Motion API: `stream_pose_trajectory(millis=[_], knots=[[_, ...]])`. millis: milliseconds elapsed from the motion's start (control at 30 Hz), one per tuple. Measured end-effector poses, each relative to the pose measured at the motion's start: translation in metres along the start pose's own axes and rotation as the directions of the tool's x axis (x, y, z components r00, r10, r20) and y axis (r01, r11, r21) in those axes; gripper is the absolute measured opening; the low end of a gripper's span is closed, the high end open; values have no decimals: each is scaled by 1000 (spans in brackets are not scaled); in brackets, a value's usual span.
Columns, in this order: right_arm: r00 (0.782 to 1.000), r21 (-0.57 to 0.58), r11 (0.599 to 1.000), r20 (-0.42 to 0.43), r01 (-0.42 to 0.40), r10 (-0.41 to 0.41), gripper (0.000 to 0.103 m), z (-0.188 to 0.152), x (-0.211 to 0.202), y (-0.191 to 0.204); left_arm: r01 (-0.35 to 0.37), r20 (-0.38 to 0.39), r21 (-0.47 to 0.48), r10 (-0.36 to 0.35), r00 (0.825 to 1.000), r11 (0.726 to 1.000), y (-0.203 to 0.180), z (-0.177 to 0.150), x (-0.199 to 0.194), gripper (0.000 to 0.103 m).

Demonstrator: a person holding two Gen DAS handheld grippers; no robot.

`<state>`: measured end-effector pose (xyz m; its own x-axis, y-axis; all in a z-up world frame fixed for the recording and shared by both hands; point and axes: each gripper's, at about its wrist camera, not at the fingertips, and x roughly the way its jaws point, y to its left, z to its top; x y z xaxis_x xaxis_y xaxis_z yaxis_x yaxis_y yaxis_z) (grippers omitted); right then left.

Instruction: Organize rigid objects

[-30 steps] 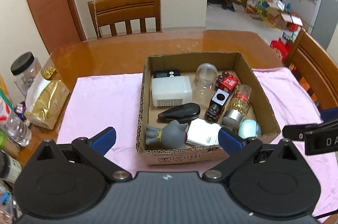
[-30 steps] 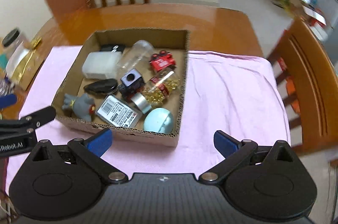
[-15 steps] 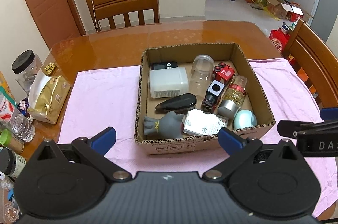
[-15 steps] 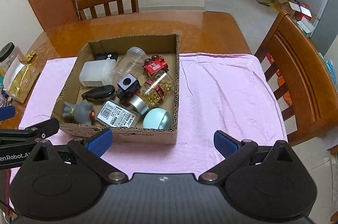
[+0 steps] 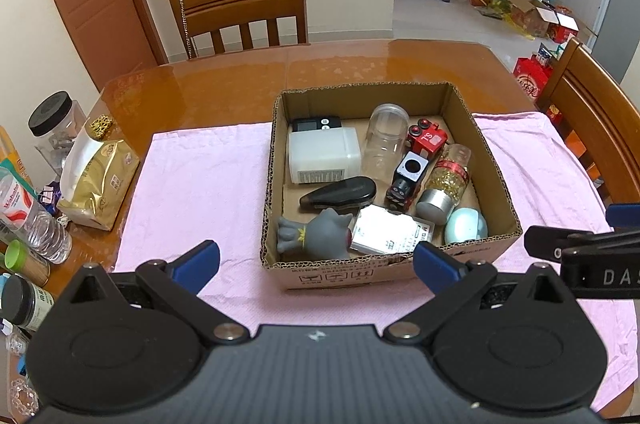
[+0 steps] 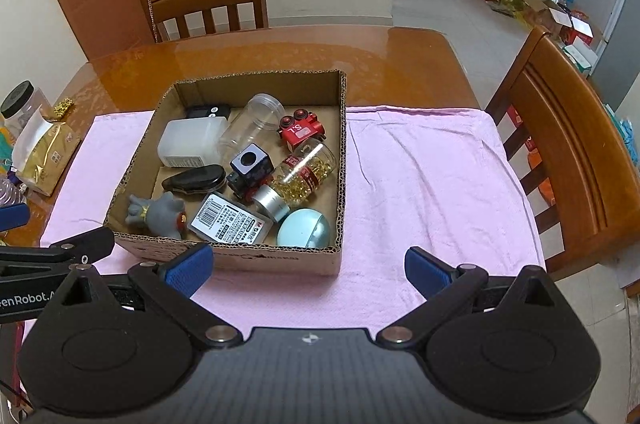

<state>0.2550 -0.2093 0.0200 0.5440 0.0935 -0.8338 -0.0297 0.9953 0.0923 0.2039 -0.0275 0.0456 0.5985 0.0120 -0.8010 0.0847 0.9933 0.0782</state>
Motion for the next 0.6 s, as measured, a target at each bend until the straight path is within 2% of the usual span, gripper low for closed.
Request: stream_pose_trajectory(millis=[600], knots=[[1000, -2, 1000, 11, 5, -5, 103, 1, -1, 1, -4, -3, -3, 4, 1000, 1000, 0, 2, 0, 102]])
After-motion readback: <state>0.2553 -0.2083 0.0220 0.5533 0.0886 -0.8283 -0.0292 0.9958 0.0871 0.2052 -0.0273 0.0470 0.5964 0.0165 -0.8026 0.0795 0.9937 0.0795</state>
